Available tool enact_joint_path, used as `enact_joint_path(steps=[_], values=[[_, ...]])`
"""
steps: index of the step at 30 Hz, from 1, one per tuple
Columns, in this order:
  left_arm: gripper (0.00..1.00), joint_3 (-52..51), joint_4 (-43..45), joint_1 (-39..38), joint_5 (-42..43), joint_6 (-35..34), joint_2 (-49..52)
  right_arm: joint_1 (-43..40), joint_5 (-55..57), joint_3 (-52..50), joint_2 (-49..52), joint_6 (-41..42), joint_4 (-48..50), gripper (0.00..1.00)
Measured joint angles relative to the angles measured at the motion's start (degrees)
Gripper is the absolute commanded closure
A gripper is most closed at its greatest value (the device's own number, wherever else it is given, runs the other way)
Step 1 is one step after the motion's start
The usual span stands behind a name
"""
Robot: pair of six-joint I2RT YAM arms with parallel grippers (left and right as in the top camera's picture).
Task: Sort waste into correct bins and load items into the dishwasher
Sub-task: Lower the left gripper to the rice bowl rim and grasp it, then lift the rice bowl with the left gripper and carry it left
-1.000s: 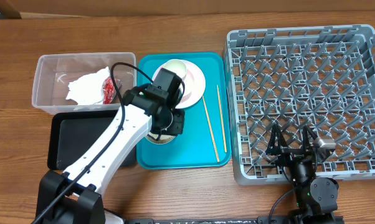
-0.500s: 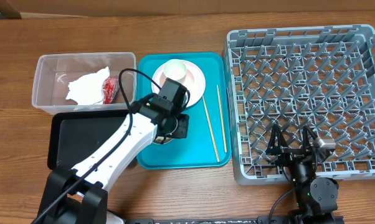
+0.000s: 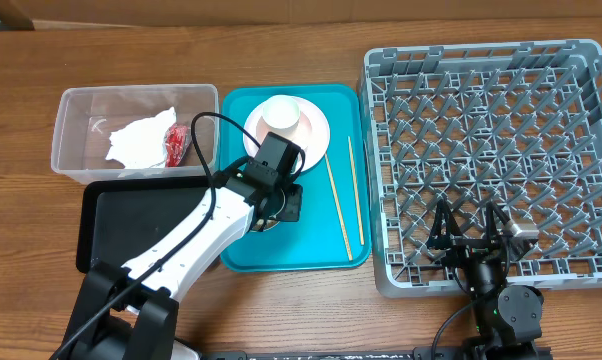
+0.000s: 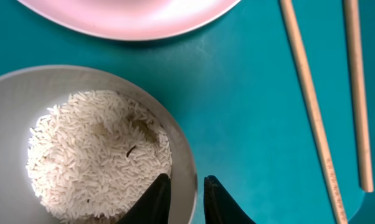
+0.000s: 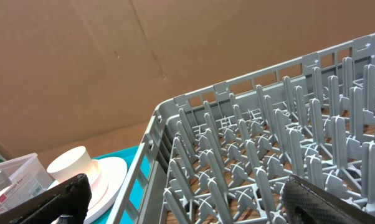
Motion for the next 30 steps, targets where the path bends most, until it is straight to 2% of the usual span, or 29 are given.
enact_joint_path(steps=[3,10,30], values=[[0.84,-1.77,2.38,-0.35,-0.15,0.00,0.02,0.00,0.00,-0.02,0.00,0.02,0.00,0.00],[0.85,-4.63,7.10,-1.29,-0.20,-0.02,0.04,0.00,0.00,-0.02,0.00,0.02,0.00,0.00],[0.88,-5.49,7.48,-1.29,-1.70,-0.02,0.04,0.00,0.00,-0.02,0.00,0.02,0.02,0.00]])
